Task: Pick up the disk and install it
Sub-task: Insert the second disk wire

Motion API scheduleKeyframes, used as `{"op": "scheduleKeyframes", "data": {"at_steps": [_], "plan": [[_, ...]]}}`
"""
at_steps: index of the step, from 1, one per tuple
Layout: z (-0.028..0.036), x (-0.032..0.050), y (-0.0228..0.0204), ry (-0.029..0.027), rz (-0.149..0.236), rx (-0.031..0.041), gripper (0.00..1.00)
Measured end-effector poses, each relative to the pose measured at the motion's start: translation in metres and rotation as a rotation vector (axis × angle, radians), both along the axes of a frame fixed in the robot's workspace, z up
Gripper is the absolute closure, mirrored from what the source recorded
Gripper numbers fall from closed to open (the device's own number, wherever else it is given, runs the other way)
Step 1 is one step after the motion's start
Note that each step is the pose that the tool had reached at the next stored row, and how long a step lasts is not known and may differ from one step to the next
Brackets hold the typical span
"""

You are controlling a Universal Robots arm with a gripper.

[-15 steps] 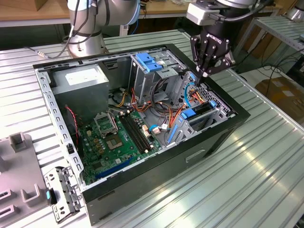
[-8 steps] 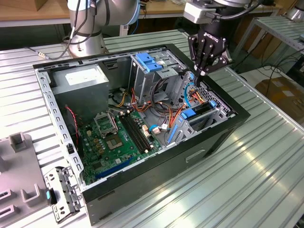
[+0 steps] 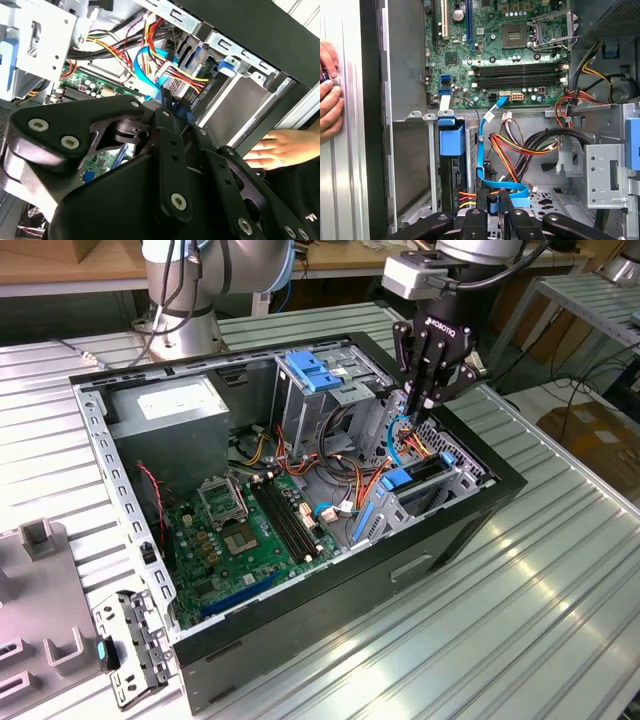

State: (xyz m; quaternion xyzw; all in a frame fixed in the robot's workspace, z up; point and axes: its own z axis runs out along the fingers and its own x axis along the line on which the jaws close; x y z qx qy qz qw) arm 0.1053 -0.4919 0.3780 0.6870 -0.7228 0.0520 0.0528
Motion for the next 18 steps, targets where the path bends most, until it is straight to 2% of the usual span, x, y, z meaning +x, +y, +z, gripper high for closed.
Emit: {"op": "scheduleKeyframes", "data": {"at_steps": [1,3,4,7,9,10,12,15,16,18], "plan": [[-0.0018,0.0011,0.0003,0.0001,0.0,-0.0104,0.76],[-0.0037,0.0018,0.0005,0.0002,0.0,-0.0218,0.77],[-0.0041,0.0019,0.0005,0.0001,0.0,-0.0236,0.89],[-0.0044,0.0019,0.0006,0.0001,0.0,-0.0251,0.89],[-0.0045,0.002,0.0006,0.0001,0.0,-0.032,0.89],[-0.0048,0.002,0.0006,0.0002,0.0,-0.0425,0.76],[-0.0068,0.0026,0.0007,0.0002,0.0,-0.0612,0.76],[-0.009,0.0028,0.0007,0.0001,0.0,-0.0694,0.77],[-0.0091,0.0028,0.0007,0.0001,0.0,-0.0696,0.84],[-0.0091,0.0029,0.0006,0.0001,0.0,-0.0696,0.84]]}}
